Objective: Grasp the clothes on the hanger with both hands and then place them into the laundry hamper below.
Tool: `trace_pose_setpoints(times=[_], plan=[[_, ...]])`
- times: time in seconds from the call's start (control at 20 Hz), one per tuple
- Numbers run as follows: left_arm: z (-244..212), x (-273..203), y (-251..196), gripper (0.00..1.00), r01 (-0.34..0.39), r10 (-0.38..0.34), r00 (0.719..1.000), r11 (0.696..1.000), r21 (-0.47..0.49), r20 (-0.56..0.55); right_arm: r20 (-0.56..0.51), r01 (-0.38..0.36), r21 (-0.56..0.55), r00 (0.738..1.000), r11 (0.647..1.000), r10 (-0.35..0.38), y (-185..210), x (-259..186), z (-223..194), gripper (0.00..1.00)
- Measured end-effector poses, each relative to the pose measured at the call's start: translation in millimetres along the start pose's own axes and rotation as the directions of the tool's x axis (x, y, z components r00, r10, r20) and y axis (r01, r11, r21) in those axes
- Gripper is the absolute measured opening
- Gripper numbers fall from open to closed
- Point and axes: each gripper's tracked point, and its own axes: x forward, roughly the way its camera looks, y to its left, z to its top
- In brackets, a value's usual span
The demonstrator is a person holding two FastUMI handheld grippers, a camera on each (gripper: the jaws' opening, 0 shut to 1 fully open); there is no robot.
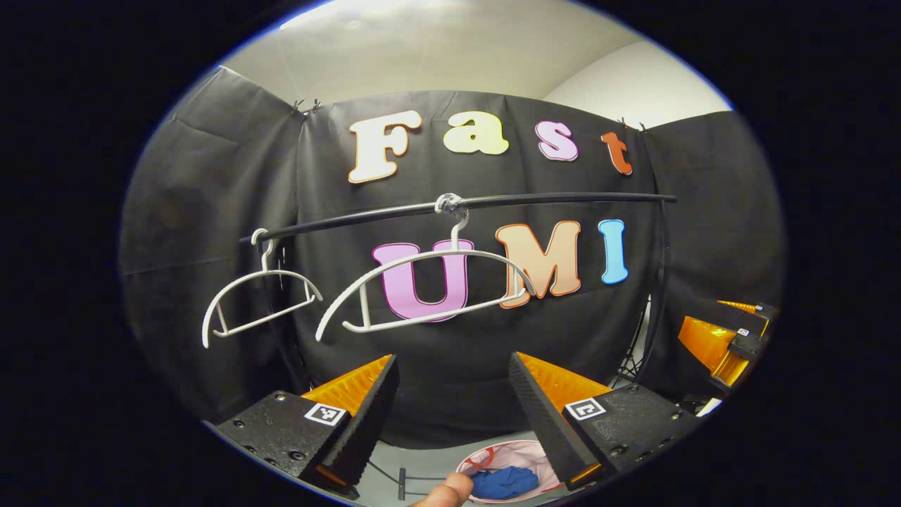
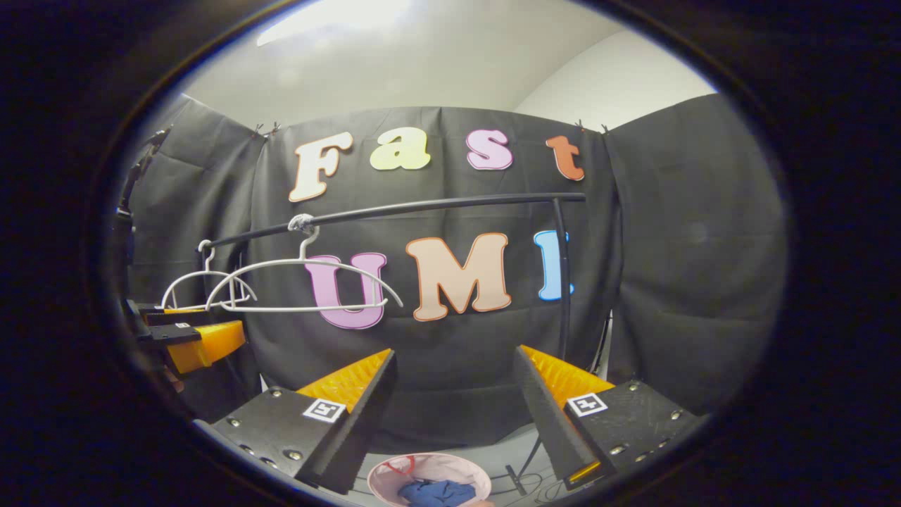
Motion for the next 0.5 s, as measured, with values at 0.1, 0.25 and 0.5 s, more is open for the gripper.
trace_pose_setpoints(times=[0.1, 0.25, 0.5], plan=[[-4, -3, 2, 1.00, -0.007, 0.007, 1.000, 1.000, -0.002, -0.017, 0.006, -0.011, 0.008, 1.000, 1.000, 0.011, 5, -5, 1, 0.98], [-6, -6, 3, 1.00, -0.016, 0.016, 1.000, 1.000, -0.005, -0.015, 0.010, -0.034, 0.003, 0.999, 0.999, 0.034, 6, -8, 5, 0.99], [-14, -13, -8, 1.00, -0.026, 0.025, 0.999, 1.000, -0.016, -0.031, 0.028, -0.048, 0.015, 0.998, 0.999, 0.048, -13, -13, 15, 0.99]])
